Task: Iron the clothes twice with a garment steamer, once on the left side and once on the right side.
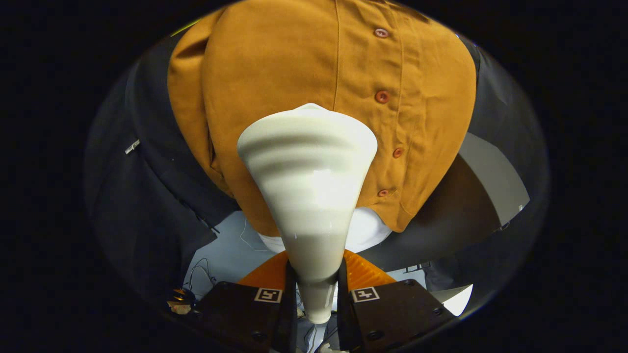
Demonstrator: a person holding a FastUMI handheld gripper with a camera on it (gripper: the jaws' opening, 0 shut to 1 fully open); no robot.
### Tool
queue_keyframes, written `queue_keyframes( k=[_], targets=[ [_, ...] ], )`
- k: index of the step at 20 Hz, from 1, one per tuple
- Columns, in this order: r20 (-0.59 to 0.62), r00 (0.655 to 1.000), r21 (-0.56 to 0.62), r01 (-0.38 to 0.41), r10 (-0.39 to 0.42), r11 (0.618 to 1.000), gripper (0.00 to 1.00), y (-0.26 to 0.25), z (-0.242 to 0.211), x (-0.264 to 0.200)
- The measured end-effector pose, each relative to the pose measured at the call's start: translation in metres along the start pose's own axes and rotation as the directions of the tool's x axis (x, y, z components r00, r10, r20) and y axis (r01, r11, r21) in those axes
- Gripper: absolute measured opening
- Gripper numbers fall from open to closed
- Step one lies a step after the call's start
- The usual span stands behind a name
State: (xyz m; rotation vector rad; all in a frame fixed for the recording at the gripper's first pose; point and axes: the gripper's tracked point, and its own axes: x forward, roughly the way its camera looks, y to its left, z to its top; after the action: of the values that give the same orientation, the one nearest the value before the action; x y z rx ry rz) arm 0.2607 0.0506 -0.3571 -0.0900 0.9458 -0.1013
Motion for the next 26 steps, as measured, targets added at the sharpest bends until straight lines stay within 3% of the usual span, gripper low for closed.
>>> queue_keyframes(
  k=[6, 15, 26],
  targets=[
    [0.157, 0.988, 0.014, -0.005, 0.002, 1.000, 0.36, -0.025, 0.044, -0.066],
    [0.340, 0.939, -0.025, -0.045, 0.051, 0.999, 0.36, -0.081, 0.077, -0.160],
    [0.533, 0.845, -0.013, -0.047, 0.047, 0.999, 0.36, -0.128, 0.096, -0.231]
  ],
)
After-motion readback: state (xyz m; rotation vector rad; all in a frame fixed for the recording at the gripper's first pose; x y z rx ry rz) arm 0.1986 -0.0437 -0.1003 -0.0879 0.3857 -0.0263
